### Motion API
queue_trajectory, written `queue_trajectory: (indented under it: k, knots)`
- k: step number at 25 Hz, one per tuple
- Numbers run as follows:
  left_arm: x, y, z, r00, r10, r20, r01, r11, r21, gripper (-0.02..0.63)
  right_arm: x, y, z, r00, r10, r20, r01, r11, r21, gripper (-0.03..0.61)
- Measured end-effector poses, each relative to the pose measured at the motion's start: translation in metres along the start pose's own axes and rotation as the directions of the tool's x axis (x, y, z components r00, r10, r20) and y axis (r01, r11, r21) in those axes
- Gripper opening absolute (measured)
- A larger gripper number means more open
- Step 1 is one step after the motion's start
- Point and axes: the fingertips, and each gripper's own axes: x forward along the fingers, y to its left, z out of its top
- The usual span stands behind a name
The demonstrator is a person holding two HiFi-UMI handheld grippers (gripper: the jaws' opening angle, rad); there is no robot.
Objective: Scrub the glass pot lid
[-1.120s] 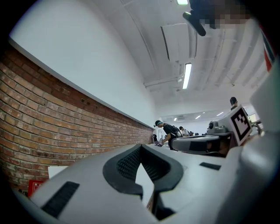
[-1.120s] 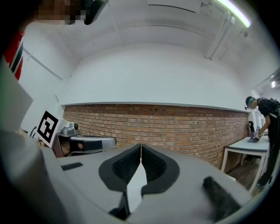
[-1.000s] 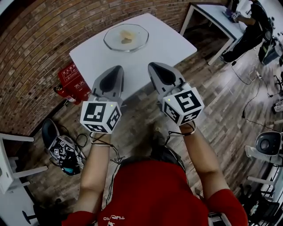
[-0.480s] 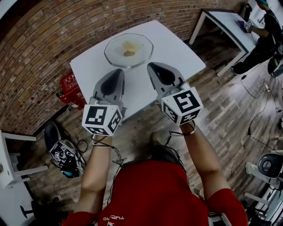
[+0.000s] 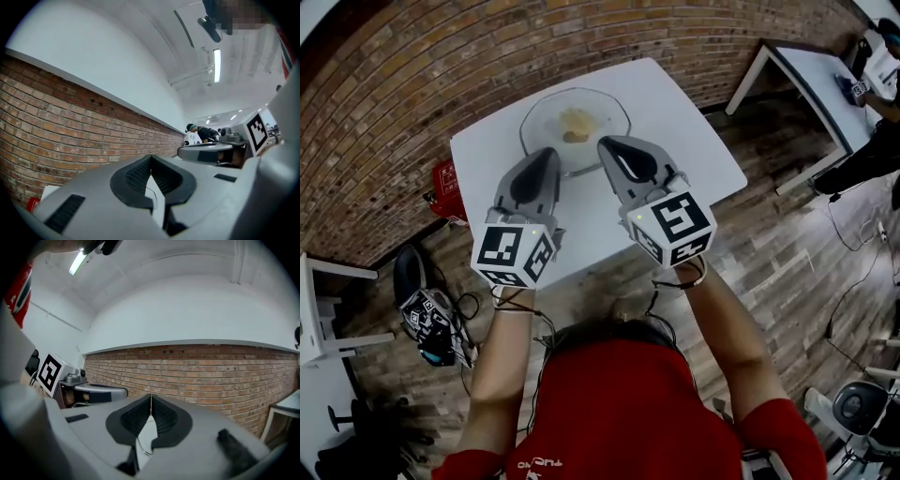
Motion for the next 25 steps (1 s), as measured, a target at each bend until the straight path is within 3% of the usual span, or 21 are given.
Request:
queue_trajectory:
  k: [9,25]
  knots:
    - [0.03,0.024,-0.011,0.995,0.084,-0.046,-0.084,0.996,0.019,0.018,0.039,-0.03,-0.014,0.998,0.051,-0.028,-0.051,0.999,0.015,0.031]
    - [0.076,0.131,-0.07,0.966,0.193,-0.173,-0.197,0.98,-0.003,0.018,0.157,-0.036,-0.061,0.986,0.087,-0.139,-0.087,0.996,0.007,0.031]
